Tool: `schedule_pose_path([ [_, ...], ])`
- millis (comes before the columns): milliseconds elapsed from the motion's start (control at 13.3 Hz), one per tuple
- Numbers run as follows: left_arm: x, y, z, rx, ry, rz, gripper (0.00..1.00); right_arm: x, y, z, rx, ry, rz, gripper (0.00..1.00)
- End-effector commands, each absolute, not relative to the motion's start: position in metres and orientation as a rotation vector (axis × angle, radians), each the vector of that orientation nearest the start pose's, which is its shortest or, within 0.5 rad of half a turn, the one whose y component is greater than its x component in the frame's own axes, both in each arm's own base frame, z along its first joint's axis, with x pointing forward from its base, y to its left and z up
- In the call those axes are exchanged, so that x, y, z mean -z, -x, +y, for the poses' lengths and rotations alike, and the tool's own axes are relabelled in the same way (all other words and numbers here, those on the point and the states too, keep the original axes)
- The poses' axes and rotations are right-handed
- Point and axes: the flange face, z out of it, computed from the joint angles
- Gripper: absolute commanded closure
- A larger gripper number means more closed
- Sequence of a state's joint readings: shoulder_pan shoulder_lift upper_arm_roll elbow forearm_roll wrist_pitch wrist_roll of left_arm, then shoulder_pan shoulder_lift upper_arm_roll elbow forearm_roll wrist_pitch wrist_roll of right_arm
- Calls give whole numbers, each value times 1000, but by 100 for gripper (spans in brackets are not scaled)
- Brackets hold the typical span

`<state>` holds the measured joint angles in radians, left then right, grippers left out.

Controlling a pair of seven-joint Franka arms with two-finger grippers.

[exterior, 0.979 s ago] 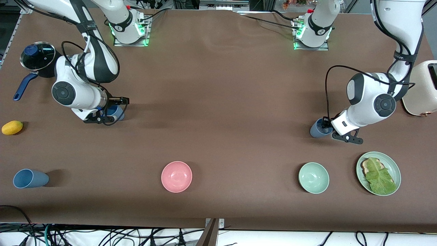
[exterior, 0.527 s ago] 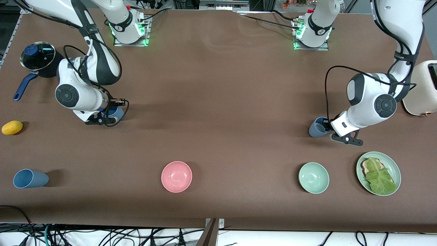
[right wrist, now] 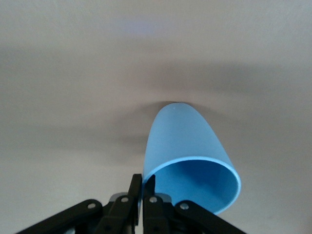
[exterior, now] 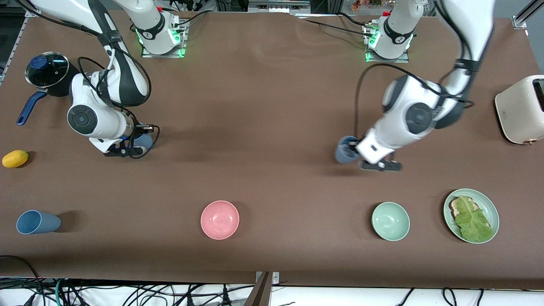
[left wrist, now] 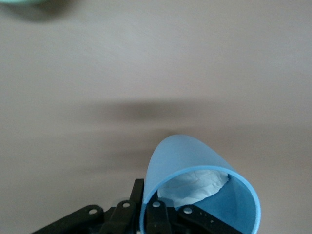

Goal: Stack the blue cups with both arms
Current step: 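Carry the cup to mid-table with the left gripper while the right gripper follows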

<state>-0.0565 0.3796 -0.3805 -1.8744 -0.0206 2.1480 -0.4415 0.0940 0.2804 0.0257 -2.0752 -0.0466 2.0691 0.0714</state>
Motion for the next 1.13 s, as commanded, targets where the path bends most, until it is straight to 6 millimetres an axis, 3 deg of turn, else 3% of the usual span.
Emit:
schedule_pose_path([
  [0, -317, -561, -324, -240, 3245, -176, 100, -318, -579, 112, -429, 3181, -189, 100],
  [226, -293, -553, -374, -291, 3245, -201, 100, -353, -602, 192, -495, 3215, -81, 100],
  [377, -276, -555, -382, -275, 3263, -249, 100, -368, -603, 244, -483, 3201, -72, 100],
  [452, -268, -549, -390, -278, 3261, -240, 100, -372, -603, 253, -479, 3173, -54, 100],
  [527, -267, -548, -393, -278, 3260, -234, 78, -374, -603, 258, -488, 3136, -35, 100],
  [603, -267, -548, -391, -278, 3257, -239, 13, -380, -604, 264, -486, 3095, 7, 100],
  [678, -271, -551, -388, -275, 3256, -247, 0, -383, -604, 269, -485, 3059, 53, 100],
  [904, -299, -551, -378, -279, 3230, -235, 0, -388, -598, 333, -451, 3051, 83, 100],
  [1055, -336, -555, -357, -282, 3197, -250, 0, -392, -593, 387, -402, 3055, 154, 100],
])
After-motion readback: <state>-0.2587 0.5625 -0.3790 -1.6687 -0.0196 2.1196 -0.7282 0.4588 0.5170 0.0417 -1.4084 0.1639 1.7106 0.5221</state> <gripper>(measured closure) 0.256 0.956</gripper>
